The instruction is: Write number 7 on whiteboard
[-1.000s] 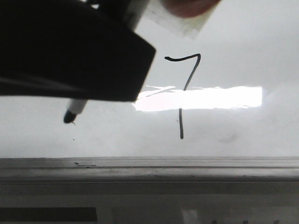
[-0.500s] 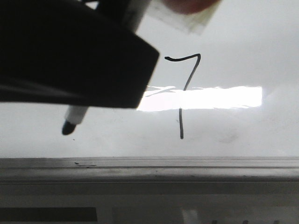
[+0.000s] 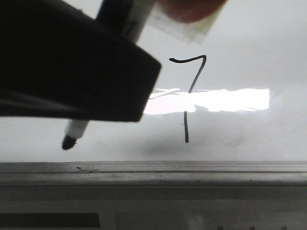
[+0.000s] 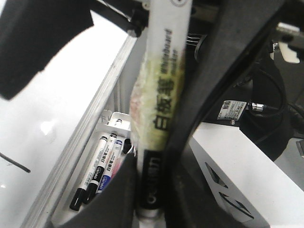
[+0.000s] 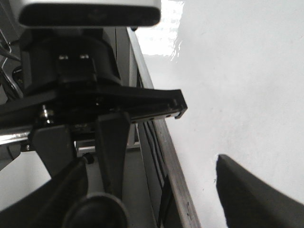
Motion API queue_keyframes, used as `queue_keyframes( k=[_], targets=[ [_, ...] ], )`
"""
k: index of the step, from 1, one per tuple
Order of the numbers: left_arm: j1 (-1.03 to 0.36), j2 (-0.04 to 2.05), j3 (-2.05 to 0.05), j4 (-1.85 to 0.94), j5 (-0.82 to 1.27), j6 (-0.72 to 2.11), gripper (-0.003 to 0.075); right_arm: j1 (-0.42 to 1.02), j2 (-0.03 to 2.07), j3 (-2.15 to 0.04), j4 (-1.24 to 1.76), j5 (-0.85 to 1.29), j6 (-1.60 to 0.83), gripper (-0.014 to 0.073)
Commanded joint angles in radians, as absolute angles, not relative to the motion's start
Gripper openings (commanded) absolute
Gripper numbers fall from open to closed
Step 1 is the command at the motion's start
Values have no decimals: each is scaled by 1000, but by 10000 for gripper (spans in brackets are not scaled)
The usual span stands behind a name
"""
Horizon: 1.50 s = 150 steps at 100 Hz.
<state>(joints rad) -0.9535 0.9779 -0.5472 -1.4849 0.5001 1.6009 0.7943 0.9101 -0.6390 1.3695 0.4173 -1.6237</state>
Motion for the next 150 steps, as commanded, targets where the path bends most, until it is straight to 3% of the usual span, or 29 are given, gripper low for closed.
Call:
queue_keyframes(
  k=[1,27,36,46,62,101,132,150],
  targets=[
    [-960,969,-573,-1528,512,1592,-20,795,868,-690,1412,376,-1631,504],
    [-960,969,-552,-1528,502,1588,-20,795,787,-705,1423,345,-1631,499],
    [-960,969,-552,-1536,484,1588,-20,795,766,-705,1445,323,-1631,458],
    [-960,969,-552,-1537,436,1556,-20,795,748,-705,1480,269,-1631,315],
    [-960,969,-552,-1542,284,1397,-20,795,729,-705,1482,151,-1631,-74],
    [-971,1040,-556,-1701,-58,1263,-20,795,728,-705,1484,29,-1631,-65],
    [-1196,1163,-667,-1797,-489,1263,-20,795,728,-704,1484,28,-1631,-65],
    [-1222,1240,-683,-1811,-531,1109,-20,795,728,-702,1484,26,-1631,-65]
  ],
)
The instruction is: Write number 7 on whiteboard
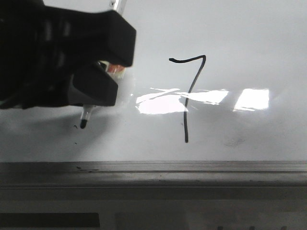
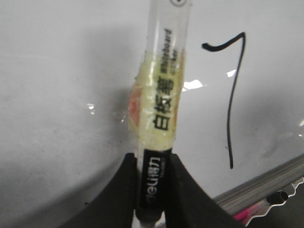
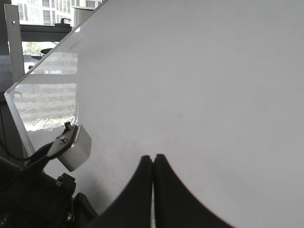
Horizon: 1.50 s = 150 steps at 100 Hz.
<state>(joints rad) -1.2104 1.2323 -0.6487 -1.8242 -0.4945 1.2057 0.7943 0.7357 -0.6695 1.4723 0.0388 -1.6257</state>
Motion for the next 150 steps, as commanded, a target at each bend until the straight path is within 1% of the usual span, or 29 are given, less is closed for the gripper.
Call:
queue_keyframes(
  k=[1,19,43,49,56,63,68,73,78,82,97,105,123,133,137,142,147,150],
  targets=[
    [-1222,1244,-683,-1811,-531,1098,-20,795,728,-702,1484,26,-1631,-65],
    [-1222,1275,-683,-1806,-617,1066,-20,795,728,-686,1484,24,-1631,-65],
    [-1215,1278,-683,-1796,-641,1064,-20,795,728,-665,1484,-10,-1631,-65],
    [-1207,1278,-683,-1796,-641,1064,-8,795,728,-665,1484,-13,-1631,-65],
    [-1201,1278,-683,-1796,-640,1064,62,795,728,-665,1484,-15,-1631,-65],
    [-1201,1278,-683,-1796,-643,1064,183,795,728,-665,1484,-15,-1631,-65],
    [-1201,1278,-683,-1796,-643,1064,294,795,728,-665,1486,-15,-1631,-65],
    [-1201,1278,-683,-1796,-644,1064,375,795,728,-665,1488,-15,-1631,-65],
    [-1201,1278,-683,-1796,-647,1064,423,795,728,-665,1491,-15,-1631,-65],
    [-1201,1278,-683,-1796,-649,1064,440,795,728,-665,1496,-15,-1631,-65],
    [-1201,1274,-683,-1796,-662,1064,447,795,728,-665,1507,-15,-1631,-65],
    [-1203,1250,-688,-1796,-666,1068,468,795,728,-665,1507,-13,-1631,-65],
    [-1244,1098,-704,-1762,-666,1142,476,795,700,-665,1507,0,-1631,-65],
    [-1283,998,-701,-1766,-664,1284,465,795,662,-660,1507,0,-1631,-65],
    [-1298,956,-693,-1769,-666,1327,447,795,645,-658,1507,-6,-1631,-65],
    [-1314,903,-678,-1796,-668,1382,400,795,619,-644,1507,-12,-1631,-65],
    [-1326,848,-650,-1841,-680,1424,311,795,585,-621,1507,-17,-1631,-65],
    [-1332,806,-631,-1866,-692,1435,225,795,563,-597,1507,-26,-1631,-65]
  ],
)
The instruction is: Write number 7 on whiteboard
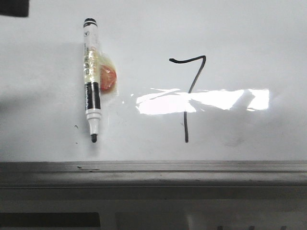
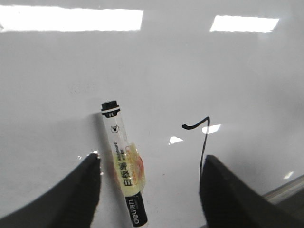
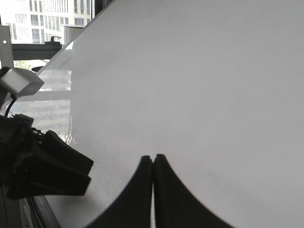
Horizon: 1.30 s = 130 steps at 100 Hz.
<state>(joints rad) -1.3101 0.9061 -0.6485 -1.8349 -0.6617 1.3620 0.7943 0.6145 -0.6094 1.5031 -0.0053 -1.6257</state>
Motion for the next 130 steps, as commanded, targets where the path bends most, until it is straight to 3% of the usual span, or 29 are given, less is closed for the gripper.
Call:
queue_keyframes(
  k=[1,9,26,45,105,116,130],
  targets=[
    [-1336,797,-627,-1866,-694,1438,206,795,551,-591,1507,-29,-1631,-65],
    [-1355,697,-550,-1866,-693,1438,-22,795,475,-511,1507,-74,-1631,-65],
    [-1374,512,-460,-1866,-625,1438,-20,795,275,-351,1507,-92,-1631,-65],
    [-1374,428,-447,-1865,-570,1438,-20,795,149,-318,1507,-60,-1631,-65],
    [-1362,427,-428,-1861,-561,1438,-20,795,136,-318,1510,-55,-1631,-65],
    [-1299,417,-404,-1795,-543,1438,-20,795,136,-318,1510,-57,-1631,-65],
    [-1099,412,-294,-1441,-339,1404,-20,795,136,-318,1510,-57,-1631,-65]
  ],
)
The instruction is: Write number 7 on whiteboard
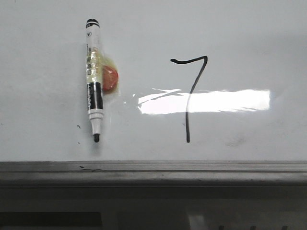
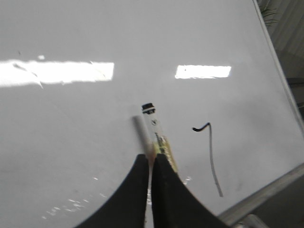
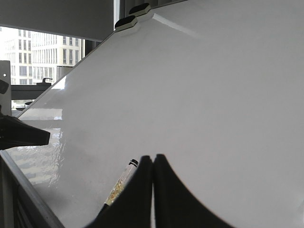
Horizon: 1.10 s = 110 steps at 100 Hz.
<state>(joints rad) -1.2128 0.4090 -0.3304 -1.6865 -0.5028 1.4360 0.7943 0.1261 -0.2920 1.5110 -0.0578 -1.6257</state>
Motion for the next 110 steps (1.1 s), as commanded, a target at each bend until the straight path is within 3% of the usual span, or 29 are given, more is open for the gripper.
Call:
queue_keyframes(
  k=[1,10,24,46,72,110],
  targets=[
    [-1086,412,-287,-1394,-323,1396,-20,795,136,-318,1510,-57,-1631,-65],
    [-887,404,-213,-1027,-82,1195,-20,795,136,-318,1510,-57,-1631,-65],
    [-576,307,-154,-541,200,613,-20,795,136,-318,1510,-57,-1631,-65],
    [-252,13,-96,-395,236,457,-20,795,136,-318,1510,-57,-1631,-65],
    [-188,-28,-27,-142,124,31,-20,795,136,-318,1510,-57,-1631,-65],
    [-187,-34,23,-37,128,16,-20,795,136,-318,1510,-59,-1631,-65]
  ],
)
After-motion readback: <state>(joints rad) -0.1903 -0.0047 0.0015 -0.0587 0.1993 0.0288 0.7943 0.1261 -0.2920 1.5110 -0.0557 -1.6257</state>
